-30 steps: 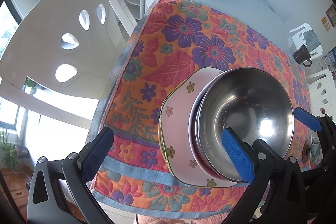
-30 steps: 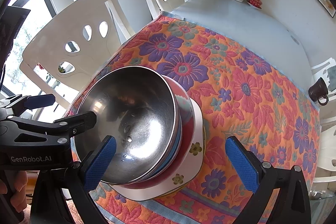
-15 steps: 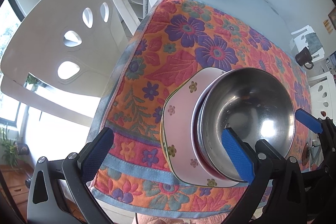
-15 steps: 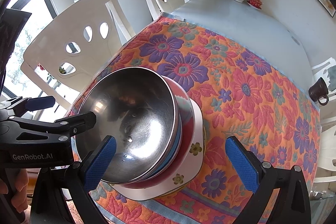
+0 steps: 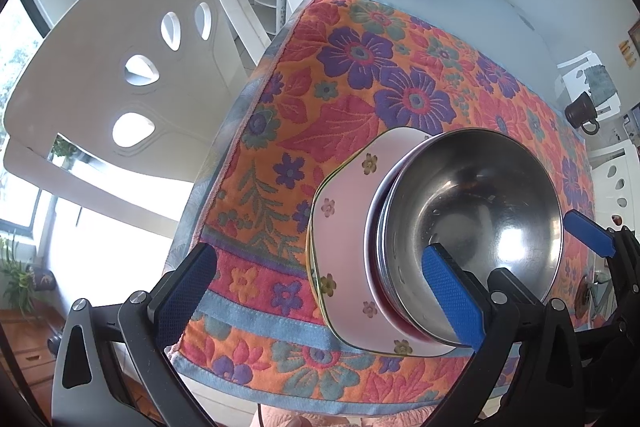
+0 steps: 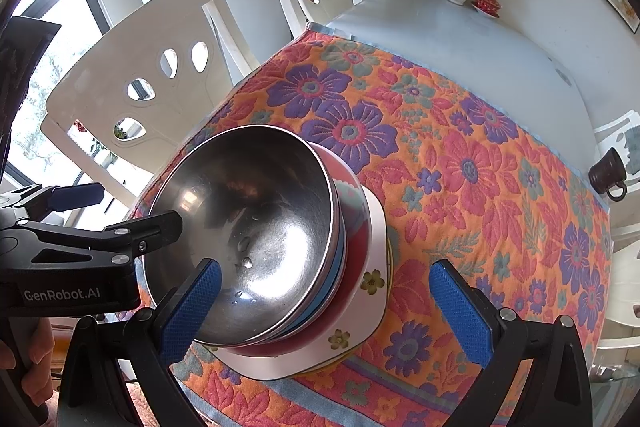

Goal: Organize plates and bowls

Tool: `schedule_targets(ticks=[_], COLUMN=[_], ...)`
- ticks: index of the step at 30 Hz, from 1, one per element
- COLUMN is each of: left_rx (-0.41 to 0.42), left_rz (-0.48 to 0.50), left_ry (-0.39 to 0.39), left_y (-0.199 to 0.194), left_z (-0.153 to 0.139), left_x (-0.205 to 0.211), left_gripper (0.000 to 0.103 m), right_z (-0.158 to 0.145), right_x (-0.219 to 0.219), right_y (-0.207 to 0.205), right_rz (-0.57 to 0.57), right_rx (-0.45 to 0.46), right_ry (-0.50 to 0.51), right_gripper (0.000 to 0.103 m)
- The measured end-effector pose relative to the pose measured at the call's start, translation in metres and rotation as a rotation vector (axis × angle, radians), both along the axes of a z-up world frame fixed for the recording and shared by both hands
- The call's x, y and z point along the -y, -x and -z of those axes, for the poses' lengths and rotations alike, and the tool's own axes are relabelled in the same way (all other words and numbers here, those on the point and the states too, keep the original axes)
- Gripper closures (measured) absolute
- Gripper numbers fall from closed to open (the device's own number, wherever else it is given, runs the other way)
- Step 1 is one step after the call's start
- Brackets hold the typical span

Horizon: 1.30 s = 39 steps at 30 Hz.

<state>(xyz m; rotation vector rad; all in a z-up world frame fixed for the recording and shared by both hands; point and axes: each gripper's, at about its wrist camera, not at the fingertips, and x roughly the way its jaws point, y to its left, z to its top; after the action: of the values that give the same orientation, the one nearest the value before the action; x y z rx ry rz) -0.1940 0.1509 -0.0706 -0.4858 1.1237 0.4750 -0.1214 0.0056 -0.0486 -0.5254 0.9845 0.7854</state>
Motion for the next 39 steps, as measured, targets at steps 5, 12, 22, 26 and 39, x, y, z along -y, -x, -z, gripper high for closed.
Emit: schedule_targets(ticks=[5,12,22,26,39], left_rx=[-0.004,0.006,0.013,0.018,0.013], left_rz=[-0.001,0.0,-0.008,-0.023,-0.055], left_ry=[-0.005,-0.016,-0.03,-0.037,-0.039], left_y=[-0.001,-0.0009,-0.0025,-0.0018,0.0], left_z=[0.0004,-0.0016,-0.0055,-0.007,-0.0077], left_x=[0.0017,0.0028,0.0054,0.005,0.007], left_gripper=[0.001,0.001,0.001,0.001,0.001], right_z=[-0.0001,-0.0003,-0.0024,-0.0025,-0.0018], right_x=[0.0022,0.0029,0.0053,0.005,0.0066], right_y=[-0.0016,-0.002,-0.0011,-0.0011,-0.0043], right_rz=[0.0,0.0,-0.016,-0.019,-0.03], right_rx=[0.0,-0.001,-0.002,-0.011,-0.028], right_ry=[-0.001,-0.002,-0.001,0.001,-0.011], right_gripper=[0.0,0.0,0.0,0.0,0.0])
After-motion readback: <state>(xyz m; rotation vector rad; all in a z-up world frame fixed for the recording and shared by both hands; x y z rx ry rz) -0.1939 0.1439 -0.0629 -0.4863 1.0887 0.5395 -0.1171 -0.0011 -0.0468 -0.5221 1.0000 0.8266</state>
